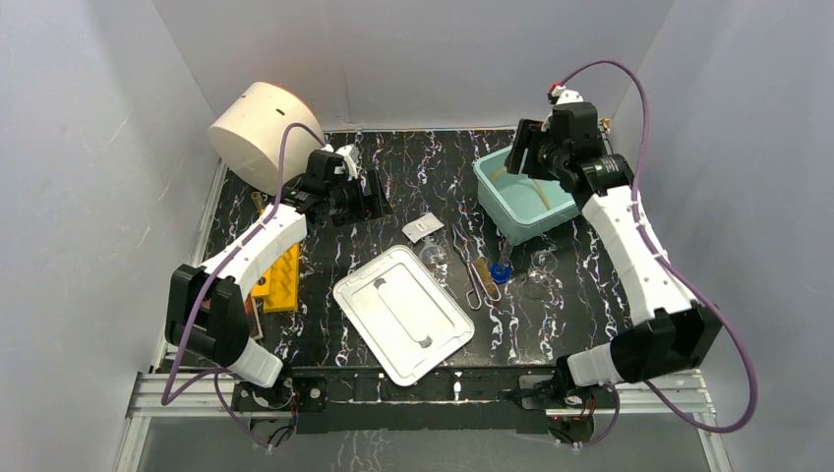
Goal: Organize the chemistry lab equipment
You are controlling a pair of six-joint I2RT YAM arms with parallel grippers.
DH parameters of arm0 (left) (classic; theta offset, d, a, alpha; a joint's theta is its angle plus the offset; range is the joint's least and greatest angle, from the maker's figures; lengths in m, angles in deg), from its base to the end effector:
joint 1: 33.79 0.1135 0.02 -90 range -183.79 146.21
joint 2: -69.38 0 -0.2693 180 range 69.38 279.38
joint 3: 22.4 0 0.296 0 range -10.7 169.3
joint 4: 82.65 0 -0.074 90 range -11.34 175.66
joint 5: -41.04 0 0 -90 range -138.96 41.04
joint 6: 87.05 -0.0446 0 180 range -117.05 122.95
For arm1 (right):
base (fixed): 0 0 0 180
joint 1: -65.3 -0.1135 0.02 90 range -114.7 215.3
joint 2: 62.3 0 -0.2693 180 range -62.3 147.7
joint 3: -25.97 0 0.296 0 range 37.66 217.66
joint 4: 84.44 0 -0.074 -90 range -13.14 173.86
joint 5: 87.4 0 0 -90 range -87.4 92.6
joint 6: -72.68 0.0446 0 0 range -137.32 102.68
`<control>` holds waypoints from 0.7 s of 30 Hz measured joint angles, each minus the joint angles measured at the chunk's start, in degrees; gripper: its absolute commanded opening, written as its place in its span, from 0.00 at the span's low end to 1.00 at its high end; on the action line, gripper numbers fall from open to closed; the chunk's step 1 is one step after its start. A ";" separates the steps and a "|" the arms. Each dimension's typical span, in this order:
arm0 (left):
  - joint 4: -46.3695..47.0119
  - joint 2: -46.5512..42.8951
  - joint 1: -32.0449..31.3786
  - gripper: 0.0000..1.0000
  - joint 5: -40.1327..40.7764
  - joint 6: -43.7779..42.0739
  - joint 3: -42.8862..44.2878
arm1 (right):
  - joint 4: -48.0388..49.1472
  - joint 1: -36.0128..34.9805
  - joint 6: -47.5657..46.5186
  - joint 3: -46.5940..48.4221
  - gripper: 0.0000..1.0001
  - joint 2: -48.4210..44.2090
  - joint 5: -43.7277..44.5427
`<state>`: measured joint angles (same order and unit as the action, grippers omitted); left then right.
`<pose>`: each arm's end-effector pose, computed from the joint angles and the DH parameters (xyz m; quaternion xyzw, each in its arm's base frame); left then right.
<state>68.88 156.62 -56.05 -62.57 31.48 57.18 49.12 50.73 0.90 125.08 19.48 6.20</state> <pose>0.3617 -0.1594 0.2738 0.0052 0.8869 -0.2883 0.3610 0.3565 0.0898 0.4105 0.0434 0.8607 0.1170 0.4935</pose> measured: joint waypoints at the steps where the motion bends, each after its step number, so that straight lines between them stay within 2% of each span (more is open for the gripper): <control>1: 0.02 0.00 0.00 0.86 -0.37 0.02 0.00 | -1.38 -1.31 0.02 -0.50 0.75 -1.46 0.83; 7: 0.37 0.00 -0.07 0.86 -2.51 0.72 0.20 | -9.01 -7.72 0.22 -6.95 0.77 -9.05 2.49; 13: 1.22 0.00 -0.76 0.86 -3.82 2.12 0.24 | -13.57 -10.45 2.93 -17.33 0.75 -14.84 2.69; 17: 1.64 0.00 -1.18 0.86 -4.55 2.60 0.24 | -13.14 -10.88 4.55 -23.10 0.72 -16.13 2.43; 21: 1.88 0.00 -1.25 0.86 -5.20 3.06 0.22 | -8.68 -10.97 5.53 -27.69 0.66 -15.89 2.10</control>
<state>70.76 156.62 -57.30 -67.77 34.54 57.40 40.45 39.76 6.43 97.39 3.59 8.30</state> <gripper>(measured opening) 0.861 0.704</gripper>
